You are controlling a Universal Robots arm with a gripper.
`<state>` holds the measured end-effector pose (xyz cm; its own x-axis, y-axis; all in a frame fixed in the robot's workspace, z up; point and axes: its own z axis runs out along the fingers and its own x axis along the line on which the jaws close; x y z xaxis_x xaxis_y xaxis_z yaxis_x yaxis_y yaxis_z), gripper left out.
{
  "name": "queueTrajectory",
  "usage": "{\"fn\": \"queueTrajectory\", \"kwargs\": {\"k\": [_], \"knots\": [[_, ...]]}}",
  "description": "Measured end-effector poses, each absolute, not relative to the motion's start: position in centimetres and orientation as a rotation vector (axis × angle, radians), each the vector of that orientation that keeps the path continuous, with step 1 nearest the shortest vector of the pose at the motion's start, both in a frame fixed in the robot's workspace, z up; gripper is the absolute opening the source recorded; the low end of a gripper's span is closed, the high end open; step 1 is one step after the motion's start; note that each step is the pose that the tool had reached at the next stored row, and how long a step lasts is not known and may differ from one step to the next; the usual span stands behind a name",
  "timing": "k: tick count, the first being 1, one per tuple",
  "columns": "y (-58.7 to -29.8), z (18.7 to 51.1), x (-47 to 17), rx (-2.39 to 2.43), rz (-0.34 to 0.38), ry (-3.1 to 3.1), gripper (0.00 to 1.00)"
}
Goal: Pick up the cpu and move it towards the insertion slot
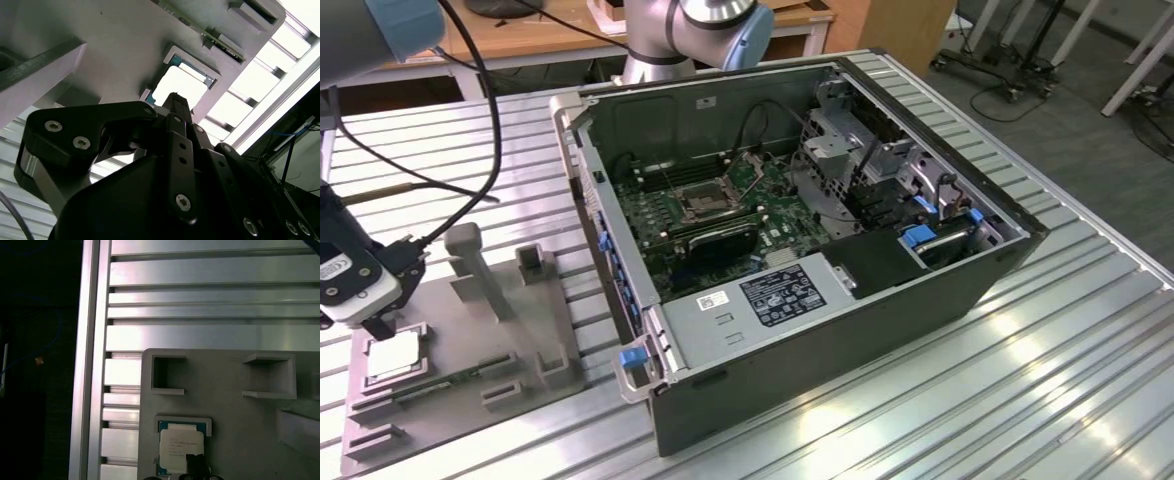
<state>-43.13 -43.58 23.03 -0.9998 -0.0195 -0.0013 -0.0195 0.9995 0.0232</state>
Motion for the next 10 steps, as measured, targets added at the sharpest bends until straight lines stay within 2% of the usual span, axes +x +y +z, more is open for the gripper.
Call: {"fn": "queueTrajectory", "kwargs": {"k": [10], "knots": [[-43.66, 22.02, -43.66, -0.031, 0.036, 3.14, 0.11]]}}
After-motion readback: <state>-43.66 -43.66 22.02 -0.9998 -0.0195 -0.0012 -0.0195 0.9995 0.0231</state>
